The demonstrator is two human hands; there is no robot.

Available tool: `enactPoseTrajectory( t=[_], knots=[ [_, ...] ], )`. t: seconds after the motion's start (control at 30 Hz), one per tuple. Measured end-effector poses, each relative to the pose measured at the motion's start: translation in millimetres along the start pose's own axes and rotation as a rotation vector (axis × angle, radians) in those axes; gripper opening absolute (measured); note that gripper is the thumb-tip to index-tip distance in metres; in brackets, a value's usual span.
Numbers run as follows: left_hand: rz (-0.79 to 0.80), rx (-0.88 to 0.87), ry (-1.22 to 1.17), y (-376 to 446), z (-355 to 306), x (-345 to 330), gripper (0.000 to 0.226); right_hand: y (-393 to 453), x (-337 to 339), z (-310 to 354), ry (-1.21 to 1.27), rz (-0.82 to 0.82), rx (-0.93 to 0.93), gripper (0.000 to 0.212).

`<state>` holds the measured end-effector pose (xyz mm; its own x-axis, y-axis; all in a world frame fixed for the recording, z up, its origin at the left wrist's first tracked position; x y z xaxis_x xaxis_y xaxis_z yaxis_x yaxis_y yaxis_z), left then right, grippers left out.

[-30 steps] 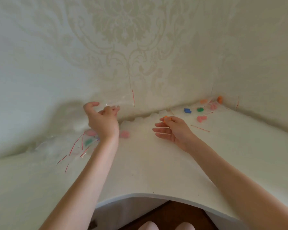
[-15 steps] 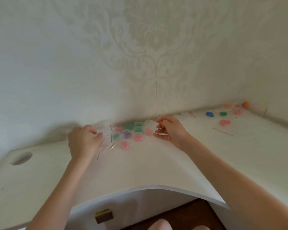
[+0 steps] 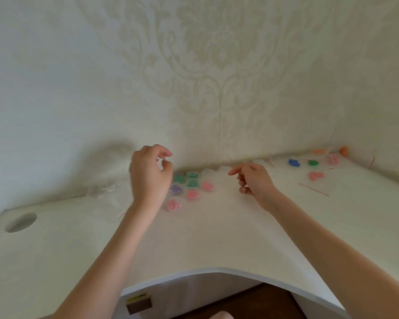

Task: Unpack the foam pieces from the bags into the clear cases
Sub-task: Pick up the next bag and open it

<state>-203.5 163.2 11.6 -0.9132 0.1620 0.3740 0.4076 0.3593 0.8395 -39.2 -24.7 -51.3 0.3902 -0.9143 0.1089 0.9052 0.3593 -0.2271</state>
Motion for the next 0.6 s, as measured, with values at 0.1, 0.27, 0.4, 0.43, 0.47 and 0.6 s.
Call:
enactPoseTrajectory(
  t=[0.1, 0.27, 0.4, 0.43, 0.47, 0.6],
  knots=[
    [0.274, -0.171, 0.033, 0, -30, -54, 0.022, 6, 15, 6, -0.183, -0.112, 0.089, 0.033],
    [0.778, -0.242, 0.243, -25, -42, -141, 0.043, 13, 40, -2, -0.336, -0.289, 0.254, 0.029],
    [0.752, -0.145, 0.403, -30, -34, -151, 0.041, 20, 49, -8, -0.328, -0.321, 0.314, 0.028],
    [0.756, -0.120, 0.398, -30, -33, -152, 0.040, 20, 48, -7, -0.304, -0.325, 0.330, 0.029],
    [0.758, -0.103, 0.387, -30, -33, -152, 0.040, 21, 47, -6, -0.292, -0.326, 0.347, 0.030],
    [0.725, -0.113, 0.380, -27, -29, -152, 0.042, 22, 38, -8, -0.299, -0.307, 0.371, 0.032]
  ],
)
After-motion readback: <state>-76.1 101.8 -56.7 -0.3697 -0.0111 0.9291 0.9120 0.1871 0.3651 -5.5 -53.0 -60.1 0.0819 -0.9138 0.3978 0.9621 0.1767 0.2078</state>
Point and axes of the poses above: each hand's wrist, its own y-axis towards the middle knuckle, its own x-axis out of the back of the hand, z = x × y, the point moved 6 cm from there along y, towards the middle knuckle, and after that the axes turned 11 degrees about -x, right-handed, at the moved point
